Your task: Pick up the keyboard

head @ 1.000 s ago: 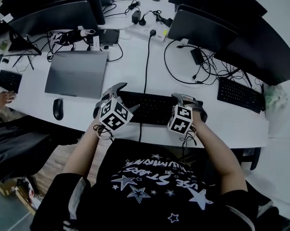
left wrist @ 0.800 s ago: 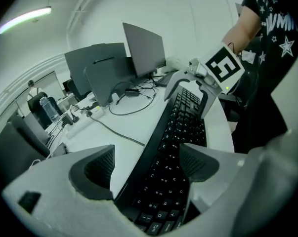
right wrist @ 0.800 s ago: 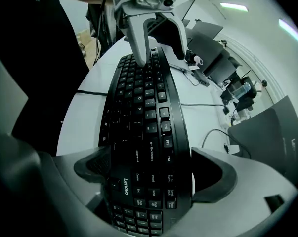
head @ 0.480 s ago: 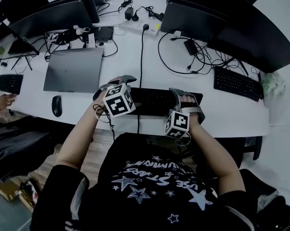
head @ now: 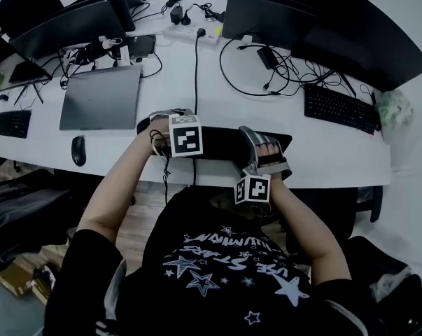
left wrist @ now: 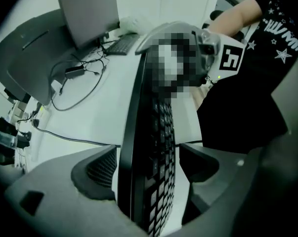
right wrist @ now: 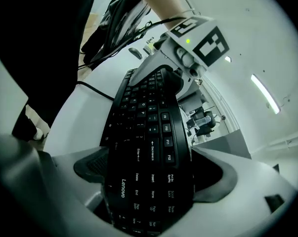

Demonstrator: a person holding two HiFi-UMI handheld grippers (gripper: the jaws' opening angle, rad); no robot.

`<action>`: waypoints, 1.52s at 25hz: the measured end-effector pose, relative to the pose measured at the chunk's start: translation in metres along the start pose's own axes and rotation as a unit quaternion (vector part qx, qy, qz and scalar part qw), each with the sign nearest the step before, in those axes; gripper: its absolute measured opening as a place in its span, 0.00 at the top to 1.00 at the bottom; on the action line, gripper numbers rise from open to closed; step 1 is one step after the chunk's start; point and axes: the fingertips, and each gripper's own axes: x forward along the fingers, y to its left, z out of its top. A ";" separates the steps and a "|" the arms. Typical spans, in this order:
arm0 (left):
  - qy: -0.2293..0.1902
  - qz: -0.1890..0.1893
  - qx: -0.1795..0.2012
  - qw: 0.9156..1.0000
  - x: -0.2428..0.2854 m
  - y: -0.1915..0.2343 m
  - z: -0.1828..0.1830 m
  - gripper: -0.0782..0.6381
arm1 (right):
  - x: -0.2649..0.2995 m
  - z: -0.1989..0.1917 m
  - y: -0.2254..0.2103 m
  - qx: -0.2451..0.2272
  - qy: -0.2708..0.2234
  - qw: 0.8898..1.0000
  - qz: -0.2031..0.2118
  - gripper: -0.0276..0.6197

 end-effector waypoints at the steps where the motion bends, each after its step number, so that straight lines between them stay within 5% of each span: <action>1: 0.016 -0.005 0.006 1.000 0.002 -0.003 -0.002 0.33 | -0.003 0.001 0.001 -0.004 -0.008 1.000 -0.011 0.17; 5: 0.080 -0.003 0.038 0.996 0.010 -0.014 -0.013 0.33 | -0.012 0.002 0.004 -0.016 -0.024 0.999 -0.043 0.17; 7: 0.100 0.020 0.056 0.993 0.012 -0.014 -0.017 0.50 | -0.014 0.002 0.005 -0.020 -0.021 0.998 -0.054 0.17; 8: 0.102 0.028 0.058 0.993 0.012 -0.015 -0.018 0.50 | -0.014 0.002 0.005 -0.023 -0.019 0.998 -0.060 0.17; 17: 0.091 0.064 0.003 0.994 -0.001 -0.036 -0.015 0.70 | -0.031 0.008 0.007 -0.029 -0.022 0.995 -0.094 0.17; 25: 0.068 0.134 -0.071 0.986 -0.001 -0.053 -0.013 0.77 | -0.064 -0.002 0.019 0.047 -0.019 0.994 -0.099 0.17; 31: 0.063 0.143 -0.140 0.978 -0.008 -0.075 -0.017 0.78 | -0.105 -0.011 0.008 0.098 -0.025 0.985 -0.140 0.22; 38: -0.035 0.144 -0.241 0.959 -0.021 -0.125 -0.007 0.78 | -0.153 -0.039 0.000 0.246 -0.013 0.956 -0.159 0.35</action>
